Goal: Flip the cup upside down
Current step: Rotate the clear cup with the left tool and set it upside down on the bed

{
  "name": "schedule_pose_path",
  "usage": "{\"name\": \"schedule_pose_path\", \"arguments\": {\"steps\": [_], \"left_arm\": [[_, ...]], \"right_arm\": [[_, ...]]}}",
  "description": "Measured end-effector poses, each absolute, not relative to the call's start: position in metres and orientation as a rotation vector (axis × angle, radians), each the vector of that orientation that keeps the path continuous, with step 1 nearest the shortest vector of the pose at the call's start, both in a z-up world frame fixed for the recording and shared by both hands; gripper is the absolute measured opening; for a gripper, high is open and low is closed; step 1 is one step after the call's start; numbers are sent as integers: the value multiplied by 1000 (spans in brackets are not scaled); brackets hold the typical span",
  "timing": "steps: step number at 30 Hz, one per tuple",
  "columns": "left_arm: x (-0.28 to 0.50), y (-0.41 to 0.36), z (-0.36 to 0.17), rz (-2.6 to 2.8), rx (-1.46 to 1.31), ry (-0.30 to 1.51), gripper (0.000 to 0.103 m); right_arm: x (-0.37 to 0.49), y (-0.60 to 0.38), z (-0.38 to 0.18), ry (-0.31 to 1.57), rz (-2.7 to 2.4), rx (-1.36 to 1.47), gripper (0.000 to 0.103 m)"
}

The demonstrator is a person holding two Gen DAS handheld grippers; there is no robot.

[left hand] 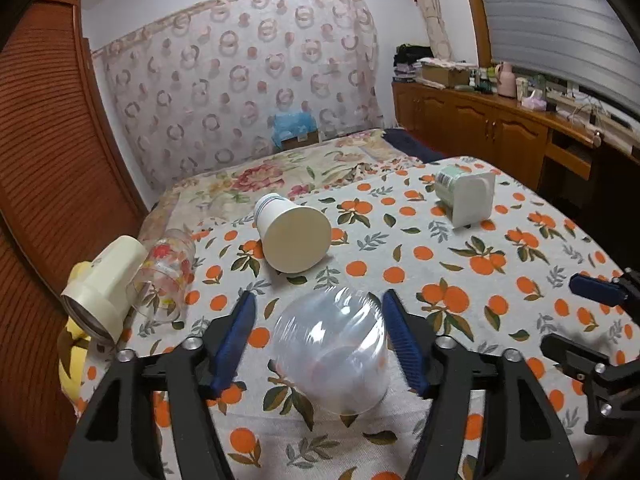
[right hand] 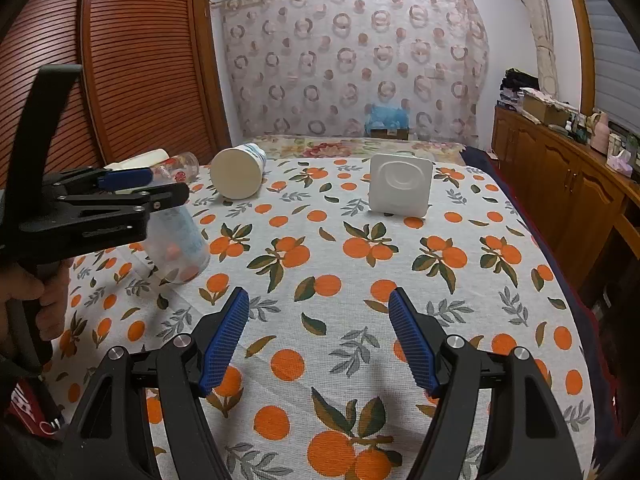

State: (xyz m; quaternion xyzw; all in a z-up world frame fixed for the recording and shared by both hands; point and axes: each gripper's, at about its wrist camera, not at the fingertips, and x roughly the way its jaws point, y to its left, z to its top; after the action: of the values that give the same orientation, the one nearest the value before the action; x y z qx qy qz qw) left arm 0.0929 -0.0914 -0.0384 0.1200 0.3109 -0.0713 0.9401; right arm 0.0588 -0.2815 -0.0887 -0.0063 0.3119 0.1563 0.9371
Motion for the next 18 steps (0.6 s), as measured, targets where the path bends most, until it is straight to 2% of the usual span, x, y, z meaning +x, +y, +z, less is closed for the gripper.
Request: {"name": "schedule_pose_path", "arguments": {"steps": [7,9,14,17,18], "left_arm": [[81,-79,-34,-161,184,627,78],[79,-75,-34,-162,167,628,87],[75,-68,-35,-153,149,630,95],[70,-62,-36,-139,132,629,95],[68,-60,-36,-134,125,628,95]], "right_arm": [[59,-281,-88,636,316,-14,75],[59,-281,-88,637,315,-11,75],[60,-279,-87,646,323,9,75],[60,-273,-85,641,322,11,75],[60,-272,-84,639,321,11,79]]}}
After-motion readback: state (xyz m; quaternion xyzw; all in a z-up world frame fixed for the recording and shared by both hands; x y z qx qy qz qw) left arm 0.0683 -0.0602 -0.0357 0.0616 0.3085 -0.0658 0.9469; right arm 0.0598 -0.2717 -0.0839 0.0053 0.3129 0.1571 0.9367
